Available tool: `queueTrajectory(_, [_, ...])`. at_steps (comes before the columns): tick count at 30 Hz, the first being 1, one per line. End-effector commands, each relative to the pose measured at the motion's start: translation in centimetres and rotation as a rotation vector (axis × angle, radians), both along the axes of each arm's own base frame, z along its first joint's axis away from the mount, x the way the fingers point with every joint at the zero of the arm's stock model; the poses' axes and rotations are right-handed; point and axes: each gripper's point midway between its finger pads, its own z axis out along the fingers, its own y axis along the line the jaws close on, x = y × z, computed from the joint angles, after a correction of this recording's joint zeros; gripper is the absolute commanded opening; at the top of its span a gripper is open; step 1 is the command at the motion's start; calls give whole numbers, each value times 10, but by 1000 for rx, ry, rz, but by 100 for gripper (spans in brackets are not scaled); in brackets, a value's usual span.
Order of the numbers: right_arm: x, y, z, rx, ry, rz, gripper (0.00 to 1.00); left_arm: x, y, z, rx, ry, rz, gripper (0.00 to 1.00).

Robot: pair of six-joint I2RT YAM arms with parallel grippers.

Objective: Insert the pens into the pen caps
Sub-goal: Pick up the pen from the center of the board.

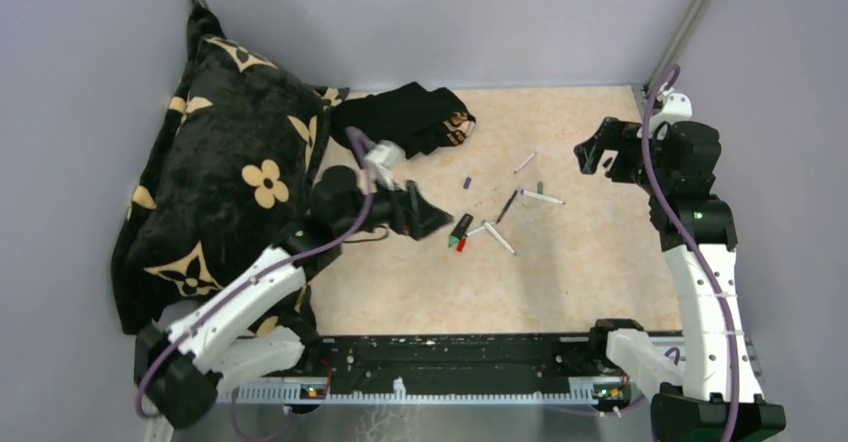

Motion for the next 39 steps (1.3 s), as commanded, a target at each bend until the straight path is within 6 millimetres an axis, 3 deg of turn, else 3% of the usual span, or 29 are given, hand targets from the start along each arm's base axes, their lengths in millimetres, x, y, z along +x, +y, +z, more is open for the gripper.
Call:
queueTrajectory(1, [0,3,20,17,-81,23,99,-11,-57,-12,171,-91,-37,99])
queueTrajectory(6, [3,14,2,3,-87,102,99,-21,-77,-15,95,-70,-108,99])
queueTrajectory(11, [-16,46,-27,-160,-154,447,99,-25,-78,-28,-6,-84,-106,98])
queueTrajectory(13, [-22,50,-41,-183,-146,501,99,-25,-78,-33,-21,-73,-99,98])
queueTrajectory(25, [-26,64,-75,-180,-148,623,99,-8,-57,-54,46,-101,22,99])
queueTrajectory(31, [-35,82,-92,-90,-163,731,98,-6,-54,-56,33,-73,52,99])
queueTrajectory(35, [-25,76,-98,-118,-158,689,99,-7,-58,-47,-4,-71,39,99])
queueTrajectory(39, [-22,68,-105,-169,-138,659,99,-10,-58,-50,-23,-68,34,99])
